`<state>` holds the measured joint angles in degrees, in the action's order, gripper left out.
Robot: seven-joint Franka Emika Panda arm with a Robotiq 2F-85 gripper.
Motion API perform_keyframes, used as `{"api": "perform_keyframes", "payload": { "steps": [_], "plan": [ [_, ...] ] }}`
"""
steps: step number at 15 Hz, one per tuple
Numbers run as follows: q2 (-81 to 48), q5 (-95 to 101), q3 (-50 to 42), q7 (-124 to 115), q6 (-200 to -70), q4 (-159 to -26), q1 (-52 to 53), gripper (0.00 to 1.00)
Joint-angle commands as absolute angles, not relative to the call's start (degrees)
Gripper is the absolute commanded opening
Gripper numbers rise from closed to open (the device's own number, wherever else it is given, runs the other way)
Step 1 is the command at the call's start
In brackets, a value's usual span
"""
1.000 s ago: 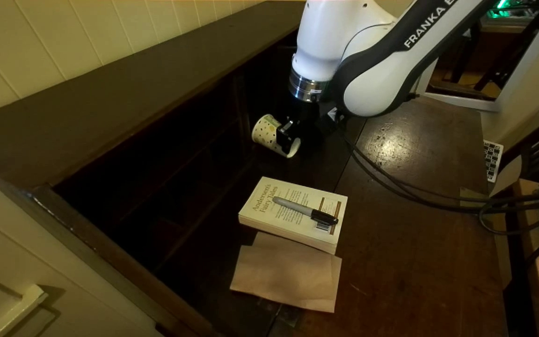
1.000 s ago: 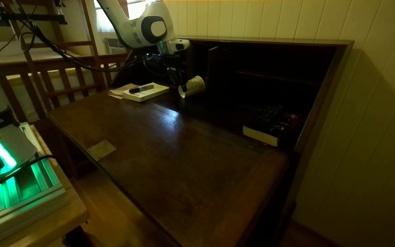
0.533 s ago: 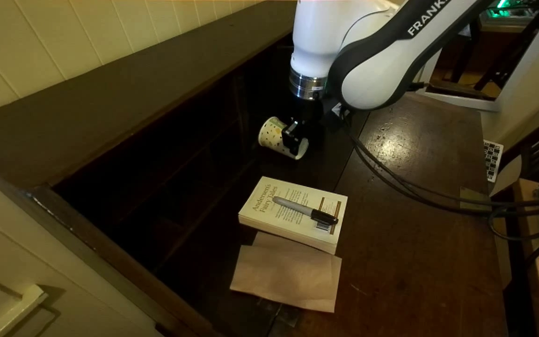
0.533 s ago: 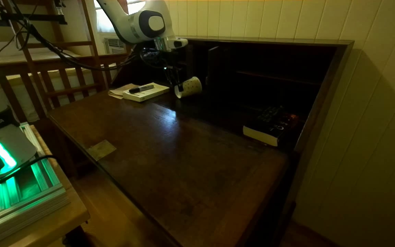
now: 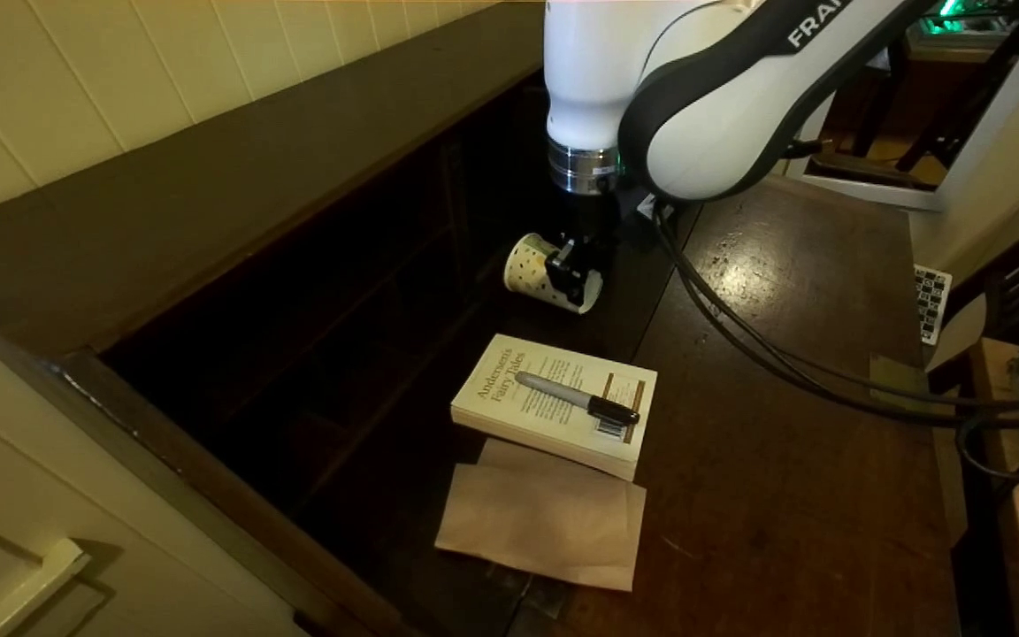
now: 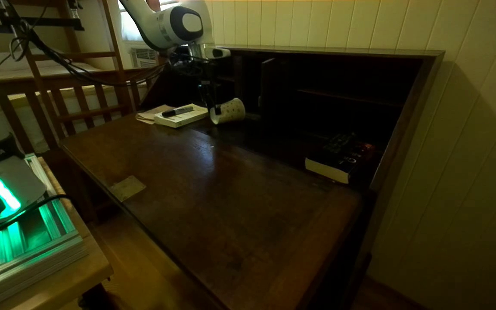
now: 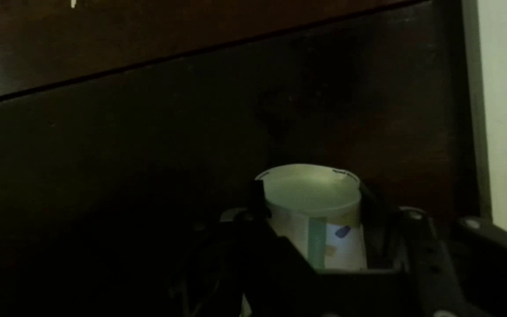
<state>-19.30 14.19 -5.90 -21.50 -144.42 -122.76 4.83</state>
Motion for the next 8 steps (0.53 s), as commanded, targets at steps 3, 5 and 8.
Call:
{"api": "perform_keyframes", "payload": {
  "steps": [3,5,8],
  "plan": [
    [-16.0,14.43,-5.5,-21.91,-139.68,-124.79,6.2,0.53],
    [-15.29,14.27,-5.12,-21.82,-138.65,-125.21,6.29,0.66],
    [-13.94,14.31,-4.61,-21.74,-137.7,-126.16,6.32,0.91]
  ]
}}
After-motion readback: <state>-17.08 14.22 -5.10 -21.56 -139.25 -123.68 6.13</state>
